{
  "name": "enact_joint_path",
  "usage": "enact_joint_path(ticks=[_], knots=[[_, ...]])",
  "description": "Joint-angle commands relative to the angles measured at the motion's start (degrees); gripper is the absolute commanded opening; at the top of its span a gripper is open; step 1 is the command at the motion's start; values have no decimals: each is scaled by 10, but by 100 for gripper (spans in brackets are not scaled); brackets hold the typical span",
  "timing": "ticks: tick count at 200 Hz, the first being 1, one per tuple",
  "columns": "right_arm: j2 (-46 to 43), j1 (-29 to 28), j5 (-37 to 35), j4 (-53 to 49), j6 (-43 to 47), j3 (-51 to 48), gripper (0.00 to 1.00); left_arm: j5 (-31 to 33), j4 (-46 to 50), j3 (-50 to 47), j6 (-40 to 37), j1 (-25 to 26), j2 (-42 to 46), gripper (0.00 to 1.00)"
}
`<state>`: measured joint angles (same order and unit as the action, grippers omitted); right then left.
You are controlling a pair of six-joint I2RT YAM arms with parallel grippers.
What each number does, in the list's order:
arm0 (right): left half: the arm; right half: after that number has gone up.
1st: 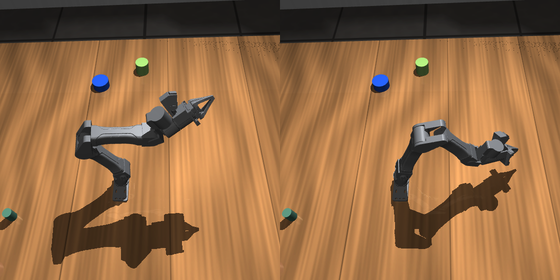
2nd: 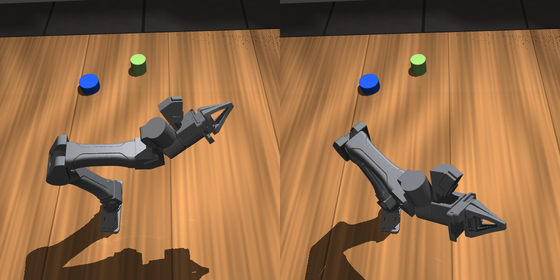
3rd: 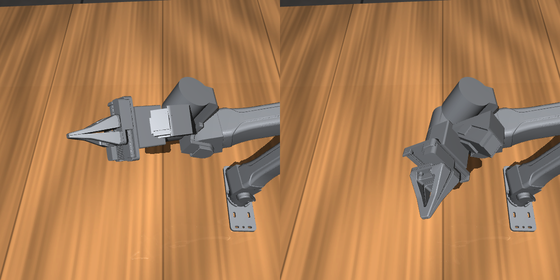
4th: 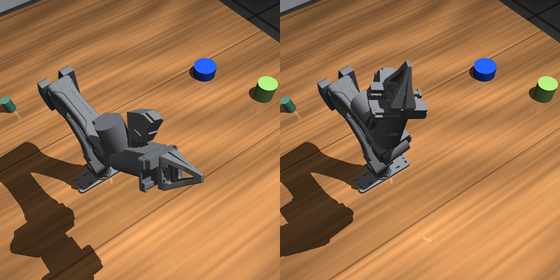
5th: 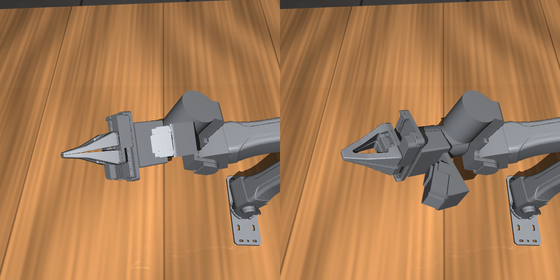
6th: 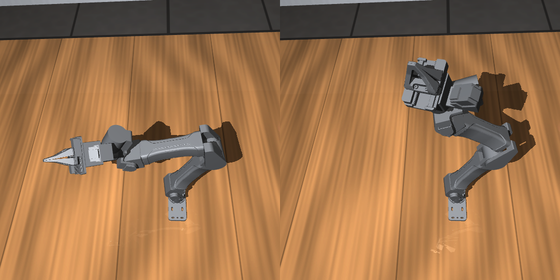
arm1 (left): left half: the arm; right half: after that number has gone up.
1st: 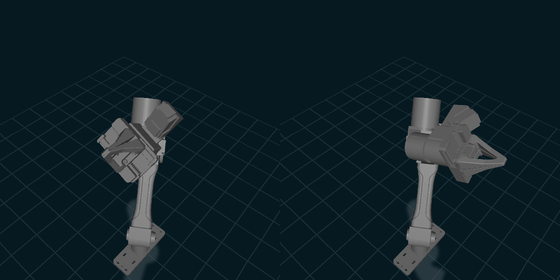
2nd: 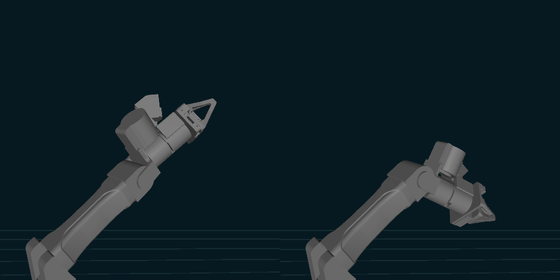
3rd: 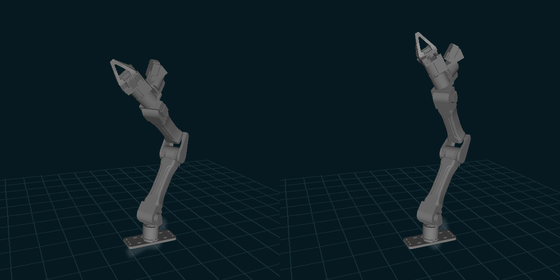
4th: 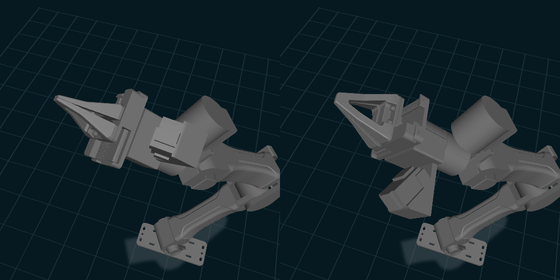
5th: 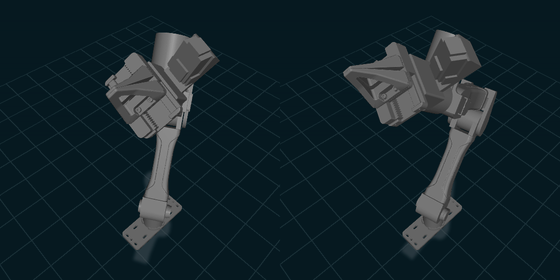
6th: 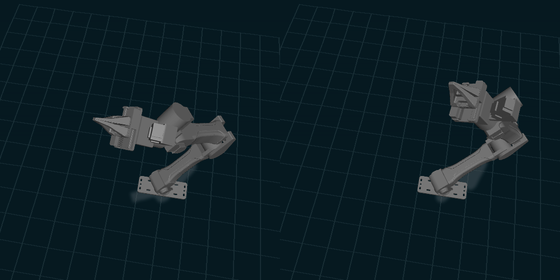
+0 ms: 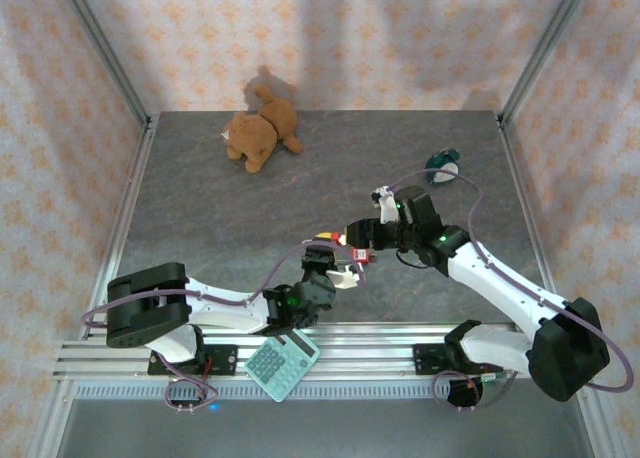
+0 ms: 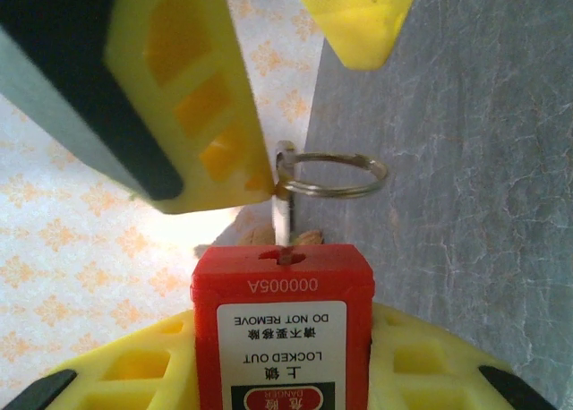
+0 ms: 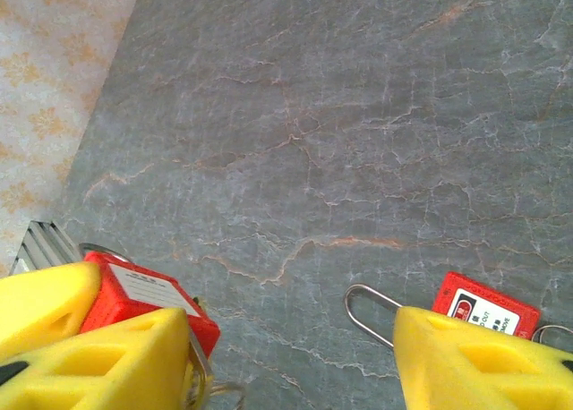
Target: Unlock with the key
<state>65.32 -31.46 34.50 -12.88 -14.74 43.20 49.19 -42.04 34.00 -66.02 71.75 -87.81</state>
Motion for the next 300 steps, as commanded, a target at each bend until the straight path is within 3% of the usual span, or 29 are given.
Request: enact_joint_path(ticks=[1,41,77,118,158,191,300], knots=[[2,-4,-14,-7,3,21,61,27,-60,-8,-21,6,-8,22],[-7,-4,-21,-15,-13,29,61,35,-110,-14,-49,6,-24,22],[-31,3,-42,-29,-78,55,69,37,-133,-17,-56,6,-28,22],[-15,70,161,91,-192,0,76,35,-189,-25,-61,6,-23,22],[3,73,247,175,-252,-39,79,27,-212,-21,-75,6,-35,22],[16,66,261,183,-258,-49,79,24,-261,-6,-111,6,-73,23],[43,43,243,195,-261,-65,69,17,-256,7,-110,3,-75,23]])
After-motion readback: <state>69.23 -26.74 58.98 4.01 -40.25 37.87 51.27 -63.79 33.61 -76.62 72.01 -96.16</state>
